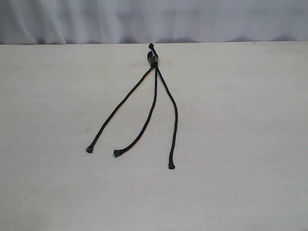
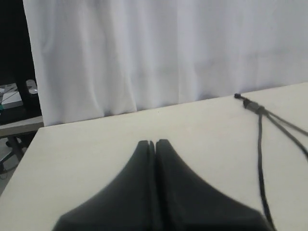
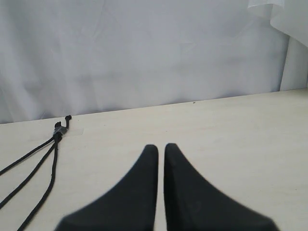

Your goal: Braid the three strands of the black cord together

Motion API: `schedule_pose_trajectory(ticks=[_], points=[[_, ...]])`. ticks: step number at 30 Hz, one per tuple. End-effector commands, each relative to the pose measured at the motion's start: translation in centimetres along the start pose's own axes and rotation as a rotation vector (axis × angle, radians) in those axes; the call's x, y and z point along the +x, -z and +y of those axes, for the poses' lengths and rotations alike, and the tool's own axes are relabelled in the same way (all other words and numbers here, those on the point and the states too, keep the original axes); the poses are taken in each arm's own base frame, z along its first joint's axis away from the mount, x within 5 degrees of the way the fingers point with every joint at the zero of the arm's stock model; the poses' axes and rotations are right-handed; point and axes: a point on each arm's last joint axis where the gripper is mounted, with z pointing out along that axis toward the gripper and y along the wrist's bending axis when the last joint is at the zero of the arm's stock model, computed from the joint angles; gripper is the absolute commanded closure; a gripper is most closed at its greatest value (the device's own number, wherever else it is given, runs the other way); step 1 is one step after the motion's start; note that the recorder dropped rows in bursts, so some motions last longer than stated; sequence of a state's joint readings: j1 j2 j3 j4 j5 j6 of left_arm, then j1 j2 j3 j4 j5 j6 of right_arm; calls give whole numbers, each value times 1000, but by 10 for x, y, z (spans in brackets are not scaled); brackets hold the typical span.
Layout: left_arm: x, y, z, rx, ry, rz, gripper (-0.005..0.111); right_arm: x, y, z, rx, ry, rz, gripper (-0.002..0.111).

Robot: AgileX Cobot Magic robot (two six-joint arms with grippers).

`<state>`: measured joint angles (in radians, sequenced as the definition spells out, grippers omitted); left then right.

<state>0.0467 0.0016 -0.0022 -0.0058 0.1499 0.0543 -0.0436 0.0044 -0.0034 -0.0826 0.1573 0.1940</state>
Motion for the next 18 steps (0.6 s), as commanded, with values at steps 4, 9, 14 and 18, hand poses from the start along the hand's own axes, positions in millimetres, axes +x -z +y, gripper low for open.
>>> schedule_pose_trajectory(ticks=[4, 9, 14, 18], points=[[-24, 4, 7, -18, 437, -287, 107, -19, 3, 4, -44, -10, -227, 104], [-39, 11, 16, -68, 502, -493, 107, -42, 11, 5, -134, -291, -482, 104], [-67, 21, 16, -52, 414, -619, 107, -57, 20, 10, -173, -159, -635, 104], [-76, 21, 14, -34, 395, -581, 107, -69, 8, 11, -112, -137, -423, 104]])
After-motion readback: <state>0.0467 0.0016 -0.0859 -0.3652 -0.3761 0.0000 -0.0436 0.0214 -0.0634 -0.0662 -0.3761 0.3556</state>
